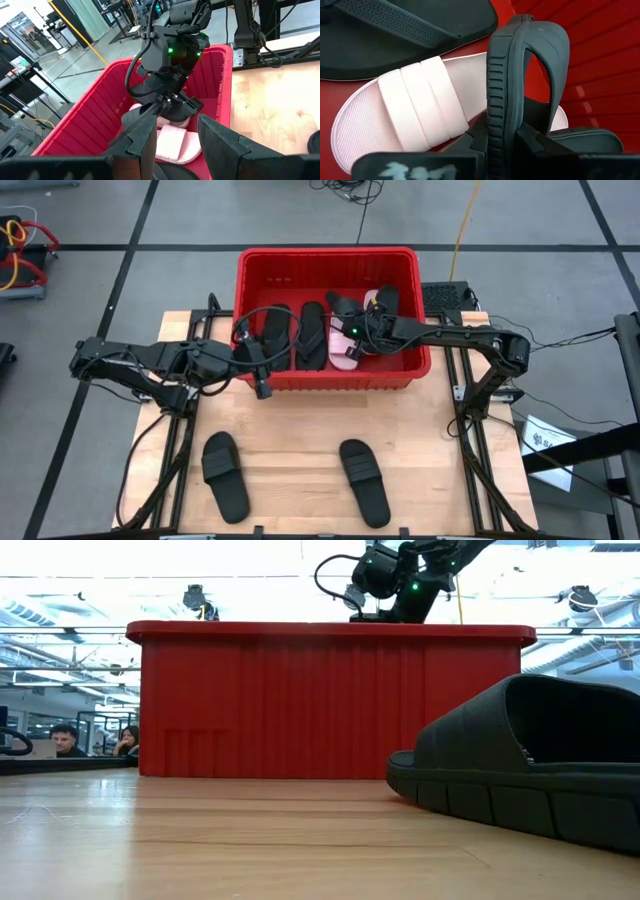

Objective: Pick and place slides into bin
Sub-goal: Put the black slide into the red bin

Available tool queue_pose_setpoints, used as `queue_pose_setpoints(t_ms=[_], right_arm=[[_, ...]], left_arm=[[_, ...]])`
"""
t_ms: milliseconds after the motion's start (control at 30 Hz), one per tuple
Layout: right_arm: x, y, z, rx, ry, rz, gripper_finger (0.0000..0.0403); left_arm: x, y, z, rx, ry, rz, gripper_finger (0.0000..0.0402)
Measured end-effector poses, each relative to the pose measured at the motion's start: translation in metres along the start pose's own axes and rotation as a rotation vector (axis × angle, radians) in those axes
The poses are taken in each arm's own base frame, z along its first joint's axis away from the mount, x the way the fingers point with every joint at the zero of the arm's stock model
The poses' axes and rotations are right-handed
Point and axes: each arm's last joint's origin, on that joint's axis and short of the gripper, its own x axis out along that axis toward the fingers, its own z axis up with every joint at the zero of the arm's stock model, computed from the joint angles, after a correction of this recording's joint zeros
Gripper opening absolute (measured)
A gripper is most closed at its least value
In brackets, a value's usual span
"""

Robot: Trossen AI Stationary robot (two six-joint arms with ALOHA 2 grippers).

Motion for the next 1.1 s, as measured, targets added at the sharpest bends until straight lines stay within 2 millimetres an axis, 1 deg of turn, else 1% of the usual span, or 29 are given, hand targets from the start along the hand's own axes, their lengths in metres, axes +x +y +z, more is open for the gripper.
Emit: queue_pose_setpoints(t_ms=[367,600,867,1100], right_arm=[[0.0001,-0.0001,0.0000,-0.024,0.000,0.000,0.0036],[0.0001,-0.0001,0.0000,-0.060,0.000,0.000,0.0054],[0.0001,-0.0001,0.0001,-0.075,-0.001,-0.001,0.0082],[-0.0002,-0.0002,0.0000,-0.078,-0.001,-0.002,0.0135]], left_arm=[[0.0000,0.0000,0.0000,-0.020,0.000,0.000,0.0147],[0.0000,0.0000,0.0000,-0.019,0.000,0.000,0.0147],[0.0000,0.0000,0.0000,-0.020,0.000,0.000,0.0147],[0.0000,0.0000,0.0000,-0.012,0.000,-0.001,0.0147]])
